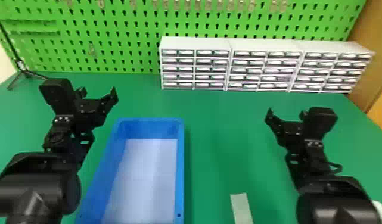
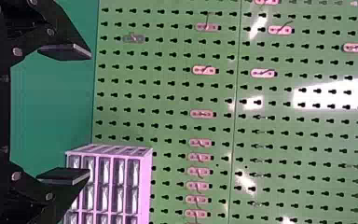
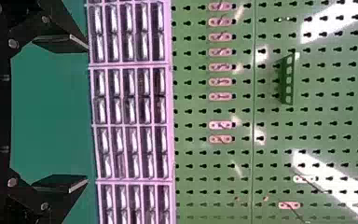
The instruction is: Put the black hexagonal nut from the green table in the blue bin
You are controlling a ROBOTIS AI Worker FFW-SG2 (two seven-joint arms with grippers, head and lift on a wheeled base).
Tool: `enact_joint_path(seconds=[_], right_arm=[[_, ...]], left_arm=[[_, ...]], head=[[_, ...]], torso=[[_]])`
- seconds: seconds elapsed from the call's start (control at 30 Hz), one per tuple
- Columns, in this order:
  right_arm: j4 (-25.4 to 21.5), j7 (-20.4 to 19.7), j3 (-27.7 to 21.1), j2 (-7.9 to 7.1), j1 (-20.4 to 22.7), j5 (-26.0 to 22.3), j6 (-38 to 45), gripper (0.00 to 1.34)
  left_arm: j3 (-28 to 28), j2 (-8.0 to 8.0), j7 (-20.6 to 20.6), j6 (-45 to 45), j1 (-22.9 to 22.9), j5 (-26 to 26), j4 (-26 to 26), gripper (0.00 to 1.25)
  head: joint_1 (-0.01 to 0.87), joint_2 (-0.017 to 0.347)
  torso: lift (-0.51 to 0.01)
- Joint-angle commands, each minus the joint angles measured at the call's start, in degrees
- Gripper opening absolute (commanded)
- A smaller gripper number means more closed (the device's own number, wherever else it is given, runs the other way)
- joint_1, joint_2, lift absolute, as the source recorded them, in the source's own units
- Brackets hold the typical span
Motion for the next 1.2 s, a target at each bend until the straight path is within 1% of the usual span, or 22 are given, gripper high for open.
enact_joint_path(seconds=[0.0,0.07,0.23,0.37,0.47,0.53,0.63,0.67,0.7,0.8,0.87,0.93,1.07,1.17], right_arm=[[-4.71,3.23,-6.28,0.06,1.68,0.36,5.62,1.05],[-6.56,4.28,-8.66,0.06,2.3,0.45,7.65,1.05],[-11.48,9.38,-15.6,-0.03,3.7,0.45,14.24,1.05],[-14.21,14.22,-20.35,-0.47,4.06,0.53,19.25,1.05],[-16.49,17.56,-22.98,-1.08,4.06,1.85,24.08,1.05],[-17.81,17.64,-23.34,-2.58,4.49,1.59,26.89,1.05],[-19.39,19.31,-23.6,-4.77,4.76,1.15,31.55,1.05],[-19.83,20.37,-23.78,-5.56,4.76,1.5,33.22,1.05],[-20.36,21.51,-23.69,-6.71,4.76,1.76,34.98,1.05],[-21.5,24.06,-23.69,-8.99,4.58,1.68,39.9,1.05],[-22.03,26.08,-23.86,-10.05,4.32,1.41,42.98,1.05],[-22.64,28.01,-23.86,-11.54,3.88,1.32,46.85,1.05],[-23.96,31.27,-23.07,-14.53,3.18,2.64,52.73,1.04],[-24.31,34.61,-21.75,-16.81,2.47,4.31,56.86,1.05]], left_arm=[[0.17,0.0,0.0,0.0,0.28,0.09,-0.16,0.88],[0.26,0.0,0.0,0.09,0.36,0.09,-0.25,0.88],[0.43,0.09,0.0,0.18,0.45,0.09,-0.43,0.88],[0.52,0.09,0.0,0.26,0.54,0.09,-0.52,0.88],[0.7,0.18,0.0,0.35,0.63,0.09,-0.78,0.88],[0.87,0.27,0.0,0.53,0.8,0.09,-0.96,0.88],[1.05,0.35,0.0,0.62,0.89,0.09,-1.04,0.88],[1.05,0.35,0.0,0.7,0.89,0.18,-1.04,0.88],[1.05,0.35,0.0,0.7,0.89,0.18,-1.13,0.88],[0.96,0.35,0.0,0.79,1.07,0.18,-1.13,0.88],[1.05,0.44,0.0,0.79,1.07,0.18,-1.13,0.88],[1.14,0.44,0.0,0.79,1.15,0.18,-1.22,0.88],[1.22,0.53,0.0,0.88,1.33,0.18,-1.31,0.88],[1.22,0.62,0.0,0.97,1.33,0.18,-1.4,0.88]], head=[[0.686,0.028],[0.686,0.028],[0.686,0.028],[0.686,0.028],[0.686,0.028],[0.686,0.028],[0.686,0.028],[0.686,0.028],[0.686,0.028],[0.686,0.028],[0.686,0.028],[0.686,0.028],[0.686,0.028],[0.686,0.028]], torso=[[-0.096],[-0.096],[-0.096],[-0.096],[-0.096],[-0.096],[-0.096],[-0.096],[-0.096],[-0.096],[-0.096],[-0.096],[-0.096],[-0.096]])
